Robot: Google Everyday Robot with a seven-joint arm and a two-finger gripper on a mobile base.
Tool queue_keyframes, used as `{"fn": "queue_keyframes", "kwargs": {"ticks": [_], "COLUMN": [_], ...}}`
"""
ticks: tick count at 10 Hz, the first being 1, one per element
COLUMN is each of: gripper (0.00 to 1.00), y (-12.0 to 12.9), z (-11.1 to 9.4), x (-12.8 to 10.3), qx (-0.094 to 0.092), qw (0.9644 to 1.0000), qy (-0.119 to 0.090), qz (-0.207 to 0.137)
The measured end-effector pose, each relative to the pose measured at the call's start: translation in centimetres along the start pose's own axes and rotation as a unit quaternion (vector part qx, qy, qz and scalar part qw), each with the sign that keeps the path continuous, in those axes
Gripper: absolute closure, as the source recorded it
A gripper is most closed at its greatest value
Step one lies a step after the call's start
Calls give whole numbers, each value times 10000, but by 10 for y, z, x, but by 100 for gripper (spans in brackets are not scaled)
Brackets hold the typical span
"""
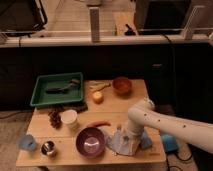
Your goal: Place towel in paper cup
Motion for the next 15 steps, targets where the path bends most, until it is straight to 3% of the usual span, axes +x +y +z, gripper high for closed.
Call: {"fn": "queue_keyframes", "kwargs": {"ticks": [2,5,9,13,15], "gripper": [27,59,95,100,100], "y": [1,1,1,4,-3], "z": [9,11,6,5,-21], "x": [1,2,1,3,7], "qx": [-5,7,-6,-16,201], "qw": [10000,9999,9999,9999,9994], "qy": [-9,-4,-10,-35,-260], "qz": [-82,-151,-138,-133,-45]}}
